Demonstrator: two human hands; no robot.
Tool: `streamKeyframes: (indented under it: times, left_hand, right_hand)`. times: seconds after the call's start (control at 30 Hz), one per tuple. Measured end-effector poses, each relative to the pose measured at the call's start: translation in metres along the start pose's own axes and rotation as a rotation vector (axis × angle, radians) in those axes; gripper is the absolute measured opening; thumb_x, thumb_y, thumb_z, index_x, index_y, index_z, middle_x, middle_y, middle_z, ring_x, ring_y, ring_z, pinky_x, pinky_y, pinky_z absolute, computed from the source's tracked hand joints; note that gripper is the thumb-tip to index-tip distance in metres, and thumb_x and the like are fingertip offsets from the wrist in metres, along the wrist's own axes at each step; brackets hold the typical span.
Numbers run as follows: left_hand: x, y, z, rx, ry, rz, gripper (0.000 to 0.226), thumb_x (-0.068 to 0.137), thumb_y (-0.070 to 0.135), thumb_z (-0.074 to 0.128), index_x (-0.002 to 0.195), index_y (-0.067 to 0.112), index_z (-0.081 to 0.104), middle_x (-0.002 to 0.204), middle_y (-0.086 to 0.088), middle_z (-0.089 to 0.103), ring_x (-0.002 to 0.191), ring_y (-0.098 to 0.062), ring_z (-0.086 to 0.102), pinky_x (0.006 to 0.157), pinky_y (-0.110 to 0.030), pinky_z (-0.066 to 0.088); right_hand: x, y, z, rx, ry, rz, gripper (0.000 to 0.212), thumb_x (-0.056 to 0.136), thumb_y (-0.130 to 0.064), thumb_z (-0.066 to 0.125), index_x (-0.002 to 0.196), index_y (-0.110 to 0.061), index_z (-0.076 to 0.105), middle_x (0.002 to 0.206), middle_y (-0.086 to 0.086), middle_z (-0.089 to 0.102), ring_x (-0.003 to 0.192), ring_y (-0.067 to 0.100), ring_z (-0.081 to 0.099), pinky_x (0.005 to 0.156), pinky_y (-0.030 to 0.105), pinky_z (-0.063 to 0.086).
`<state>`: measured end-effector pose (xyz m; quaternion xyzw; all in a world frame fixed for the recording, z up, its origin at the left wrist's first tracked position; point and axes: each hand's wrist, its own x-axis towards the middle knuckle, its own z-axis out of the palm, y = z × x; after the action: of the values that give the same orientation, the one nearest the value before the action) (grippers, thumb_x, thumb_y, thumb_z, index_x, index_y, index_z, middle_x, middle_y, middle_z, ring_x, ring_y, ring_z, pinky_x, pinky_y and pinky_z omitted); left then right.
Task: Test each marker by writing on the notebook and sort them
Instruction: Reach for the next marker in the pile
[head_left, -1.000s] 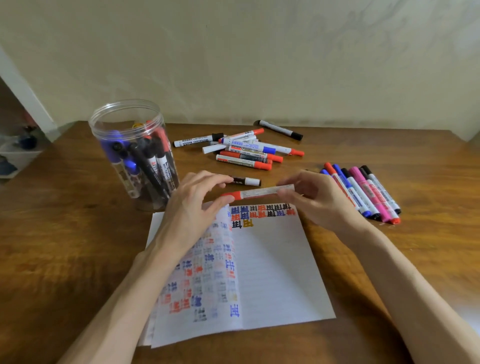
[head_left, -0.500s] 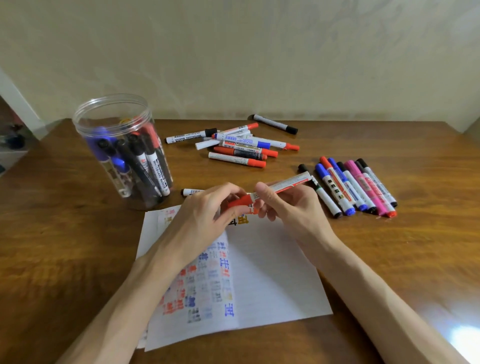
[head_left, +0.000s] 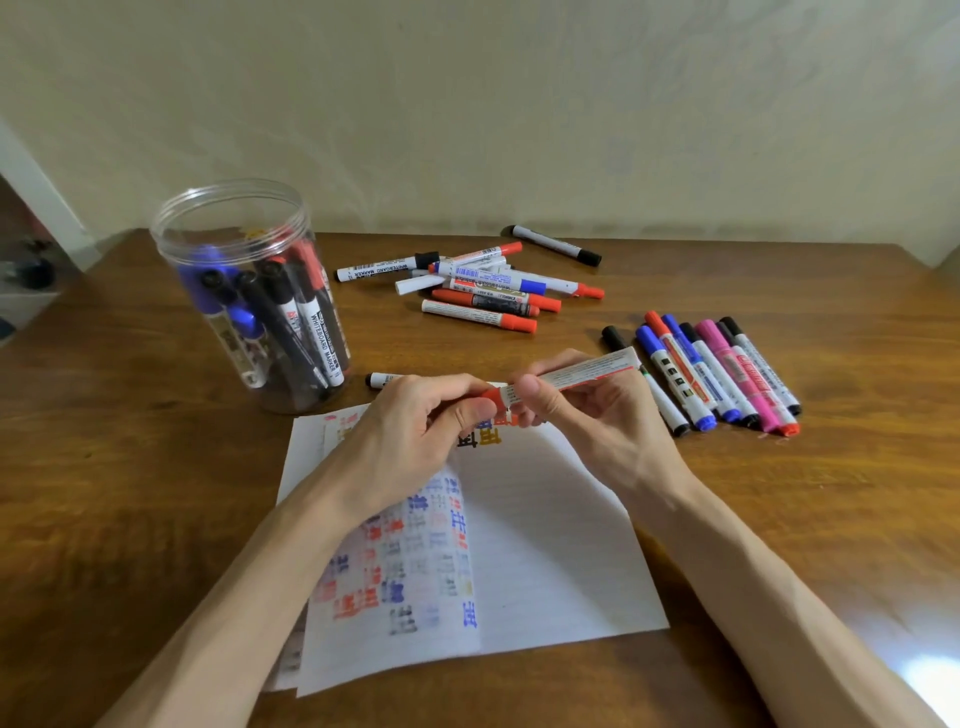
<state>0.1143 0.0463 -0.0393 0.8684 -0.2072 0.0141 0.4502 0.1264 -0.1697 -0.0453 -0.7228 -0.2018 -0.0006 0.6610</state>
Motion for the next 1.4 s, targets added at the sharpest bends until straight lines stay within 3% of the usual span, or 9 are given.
streamKeyframes:
  times: [0.17,0.3,0.43,0.53,0.73,0.9,1.03,1.17,1.4]
  left_hand:
    - [0.000,0.004,-0.001,-0.041,-0.048,0.020,0.017,0.104,0.030,0.056,0.107,0.039,0.070,0.079,0.025,0.068,0.081,-0.003,0.064,0.069,-0.012,0.047]
    - [-0.001,0.001,0.001,-0.030,0.060,0.019,0.024,0.096,0.035,0.064,0.115,0.026,0.075,0.094,0.020,0.075,0.093,-0.004,0.070,0.074,-0.020,0.056]
    - [-0.002,0.003,0.006,0.074,0.151,0.080,0.023,0.092,0.032,0.071,0.112,0.024,0.078,0.091,0.021,0.074,0.082,-0.004,0.069,0.063,-0.017,0.051]
    - [-0.001,0.001,0.005,0.034,0.111,0.057,0.029,0.094,0.040,0.064,0.115,0.025,0.078,0.095,0.020,0.075,0.088,-0.008,0.070,0.069,-0.029,0.056]
    - [-0.001,0.006,0.001,-0.080,0.027,0.004,0.021,0.097,0.042,0.061,0.116,0.043,0.069,0.101,0.020,0.077,0.098,-0.002,0.070,0.080,-0.023,0.057]
    - [0.002,0.008,0.011,-0.152,0.008,-0.026,0.022,0.102,0.034,0.058,0.106,0.024,0.077,0.076,-0.003,0.068,0.073,-0.016,0.063,0.063,-0.020,0.051]
    - [0.002,0.009,0.015,-0.101,0.081,0.030,0.022,0.099,0.031,0.064,0.111,0.018,0.077,0.088,0.015,0.075,0.083,-0.003,0.071,0.068,-0.015,0.053]
    - [-0.002,0.005,0.015,0.124,0.152,0.085,0.034,0.095,0.051,0.056,0.106,0.026,0.076,0.082,0.020,0.072,0.077,0.003,0.069,0.063,-0.014,0.050]
    - [0.000,0.006,0.012,0.080,0.018,0.011,0.022,0.105,0.036,0.053,0.093,0.025,0.068,0.066,0.008,0.061,0.066,-0.014,0.061,0.059,-0.032,0.048]
  right_hand:
    - [0.000,-0.004,-0.006,-0.024,-0.032,0.011,0.023,0.095,-0.024,0.071,0.106,-0.004,0.075,0.093,0.004,0.077,0.084,0.021,0.074,0.077,0.030,0.059]
    - [-0.001,0.001,0.008,0.060,0.046,0.061,0.029,0.099,-0.031,0.068,0.106,-0.004,0.075,0.084,0.013,0.073,0.075,0.026,0.067,0.073,0.038,0.056]
    - [-0.004,0.003,0.016,0.048,0.177,0.083,0.033,0.097,-0.035,0.072,0.091,-0.004,0.076,0.074,0.016,0.070,0.061,0.023,0.061,0.061,0.036,0.050]
    - [-0.006,0.002,0.014,0.028,0.161,0.073,0.030,0.098,-0.035,0.070,0.091,-0.006,0.076,0.073,0.010,0.071,0.062,0.023,0.064,0.063,0.034,0.052]
    - [-0.006,0.001,0.009,0.018,0.108,0.021,0.026,0.097,-0.030,0.070,0.098,-0.004,0.072,0.075,0.007,0.073,0.066,0.021,0.067,0.065,0.032,0.054]
    - [-0.006,-0.003,-0.001,-0.024,0.074,0.012,0.023,0.098,-0.028,0.068,0.096,-0.005,0.071,0.078,0.003,0.072,0.068,0.020,0.065,0.067,0.033,0.055]
    - [-0.005,0.000,0.002,0.075,0.105,0.066,0.026,0.101,-0.029,0.067,0.103,-0.004,0.072,0.080,0.010,0.070,0.071,0.024,0.062,0.069,0.039,0.051]
    - [-0.005,0.005,0.012,0.086,0.153,0.123,0.033,0.097,-0.036,0.072,0.092,-0.003,0.075,0.080,0.019,0.071,0.068,0.024,0.063,0.065,0.035,0.050]
    - [-0.004,0.005,0.008,-0.003,0.116,0.064,0.036,0.098,-0.035,0.069,0.091,0.001,0.075,0.079,0.016,0.072,0.068,0.025,0.065,0.068,0.037,0.055]
